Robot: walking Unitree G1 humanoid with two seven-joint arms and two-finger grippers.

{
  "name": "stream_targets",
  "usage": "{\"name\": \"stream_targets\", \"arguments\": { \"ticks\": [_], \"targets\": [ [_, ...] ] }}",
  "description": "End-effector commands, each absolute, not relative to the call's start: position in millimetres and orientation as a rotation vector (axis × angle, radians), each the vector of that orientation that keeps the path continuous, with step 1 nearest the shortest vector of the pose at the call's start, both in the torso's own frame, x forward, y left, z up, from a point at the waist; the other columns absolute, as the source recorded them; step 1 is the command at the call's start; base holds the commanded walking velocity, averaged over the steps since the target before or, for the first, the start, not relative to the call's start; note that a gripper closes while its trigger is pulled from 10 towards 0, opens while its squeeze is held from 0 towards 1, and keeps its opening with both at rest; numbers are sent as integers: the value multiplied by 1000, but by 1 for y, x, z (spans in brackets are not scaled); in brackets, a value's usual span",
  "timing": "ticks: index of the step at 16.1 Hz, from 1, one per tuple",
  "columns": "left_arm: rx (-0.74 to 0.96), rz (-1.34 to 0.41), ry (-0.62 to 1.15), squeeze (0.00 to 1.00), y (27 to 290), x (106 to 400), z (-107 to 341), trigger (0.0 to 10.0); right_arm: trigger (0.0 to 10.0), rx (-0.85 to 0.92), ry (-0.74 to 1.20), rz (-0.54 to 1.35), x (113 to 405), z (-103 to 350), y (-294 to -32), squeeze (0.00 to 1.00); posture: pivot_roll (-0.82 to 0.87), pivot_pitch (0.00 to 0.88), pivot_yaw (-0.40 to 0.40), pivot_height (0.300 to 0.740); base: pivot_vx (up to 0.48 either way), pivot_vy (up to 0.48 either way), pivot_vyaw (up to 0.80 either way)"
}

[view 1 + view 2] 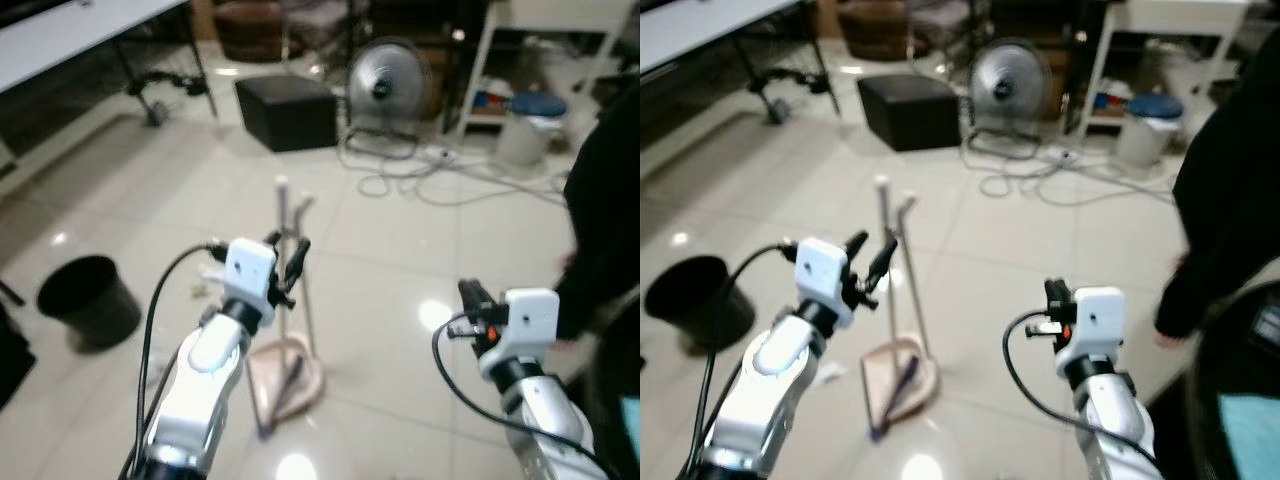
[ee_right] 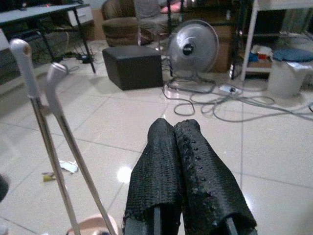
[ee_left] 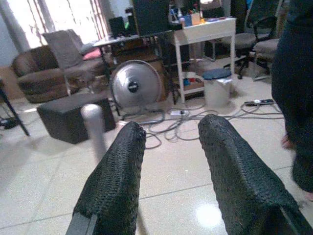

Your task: Sweep floor

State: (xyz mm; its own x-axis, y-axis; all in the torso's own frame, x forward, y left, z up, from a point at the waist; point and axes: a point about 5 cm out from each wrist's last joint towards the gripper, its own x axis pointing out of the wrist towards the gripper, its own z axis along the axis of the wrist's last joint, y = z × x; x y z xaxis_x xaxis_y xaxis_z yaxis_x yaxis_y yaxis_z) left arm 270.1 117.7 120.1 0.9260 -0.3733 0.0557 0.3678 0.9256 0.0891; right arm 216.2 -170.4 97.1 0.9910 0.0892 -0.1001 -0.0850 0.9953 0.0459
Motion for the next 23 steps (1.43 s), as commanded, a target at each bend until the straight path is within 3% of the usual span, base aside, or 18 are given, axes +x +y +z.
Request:
{"name": "stream_targets", "arguments": {
  "ticks": [1, 4, 14, 18, 23],
  "targets": [
    [49, -360, -34, 0, 124, 271, 115, 10000, 10000, 39, 76, 98, 216, 103, -166, 0, -136, 38, 91, 740, 0, 262, 0],
    [38, -347, -22, 0, 125, 274, 116, 10000, 10000, 37, 73, 93, 215, 104, -168, 0, -143, 39, 89, 740, 0, 475, 0],
    [73, -320, -93, 0, 127, 278, 131, 10000, 10000, 52, 80, 96, 217, 106, -168, 0, -132, 56, 80, 740, 0, 0, -52],
    [66, -304, -101, 0, 128, 279, 134, 10000, 10000, 51, 77, 95, 218, 106, -170, 0, -133, 56, 80, 740, 243, 0, -598],
    [97, -298, -130, 0, 132, 275, 141, 10000, 10000, 41, 74, 86, 216, 106, -175, 0, -131, 59, 90, 740, 252, 0, 0]
  ]
}}
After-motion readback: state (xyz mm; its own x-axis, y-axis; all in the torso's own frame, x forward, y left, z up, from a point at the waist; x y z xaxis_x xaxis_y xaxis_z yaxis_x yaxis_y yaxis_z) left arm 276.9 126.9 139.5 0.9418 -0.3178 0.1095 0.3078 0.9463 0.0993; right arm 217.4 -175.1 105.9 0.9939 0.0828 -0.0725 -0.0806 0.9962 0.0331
